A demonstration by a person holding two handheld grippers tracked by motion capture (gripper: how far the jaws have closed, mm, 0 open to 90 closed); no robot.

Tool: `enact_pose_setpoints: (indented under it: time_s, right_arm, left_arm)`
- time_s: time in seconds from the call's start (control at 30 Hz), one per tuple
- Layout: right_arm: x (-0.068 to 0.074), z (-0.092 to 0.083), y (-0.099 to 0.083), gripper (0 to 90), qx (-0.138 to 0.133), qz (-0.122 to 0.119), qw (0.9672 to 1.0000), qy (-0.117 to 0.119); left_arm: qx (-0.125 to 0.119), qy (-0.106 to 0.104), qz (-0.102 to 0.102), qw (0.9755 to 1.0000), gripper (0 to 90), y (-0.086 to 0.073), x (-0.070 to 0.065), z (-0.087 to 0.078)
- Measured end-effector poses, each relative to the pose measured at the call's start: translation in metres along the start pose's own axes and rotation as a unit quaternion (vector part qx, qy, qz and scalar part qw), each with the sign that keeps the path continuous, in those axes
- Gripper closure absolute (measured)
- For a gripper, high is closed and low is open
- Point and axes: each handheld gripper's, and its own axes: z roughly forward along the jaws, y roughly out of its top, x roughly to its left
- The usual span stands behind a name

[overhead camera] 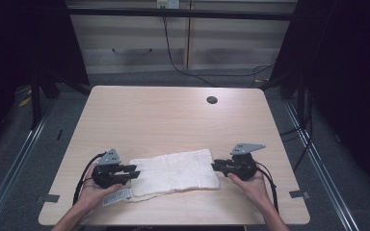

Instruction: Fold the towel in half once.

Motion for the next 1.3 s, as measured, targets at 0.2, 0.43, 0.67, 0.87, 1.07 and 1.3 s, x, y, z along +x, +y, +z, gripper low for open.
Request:
enact_pose_setpoints:
  time_s: [0.2,0.43,0.67,0.87,1.07,1.3]
  right_arm:
    - [-0.008,0.037,0.018,80.7,0.021,-0.008,0.9997,0.008]
    - [-0.012,0.060,0.013,80.7,0.060,-0.007,0.9982,0.000]
    - [-0.006,0.041,-0.001,82.4,0.068,-0.007,0.9976,-0.007]
    - [-0.003,0.019,-0.018,84.0,0.070,0.004,0.9975,-0.009]
    - [-0.002,0.011,-0.021,86.0,0.064,0.003,0.9979,-0.005]
    - [-0.021,0.011,-0.005,79.0,0.034,0.018,0.9987,-0.034]
  left_arm:
    - [0.022,0.011,-0.005,0.9997,72.1,0.004,0.009,0.016]
    - [0.034,0.013,-0.005,0.9993,74.2,0.001,0.012,0.022]
    - [0.040,0.020,0.006,0.9990,73.8,0.006,0.016,0.027]
    - [0.032,0.018,0.013,0.9992,73.7,0.013,0.012,0.039]
    - [0.023,0.013,0.014,0.9996,73.7,0.013,0.010,0.043]
    - [0.022,0.012,0.013,0.9996,73.7,0.012,0.010,0.042]
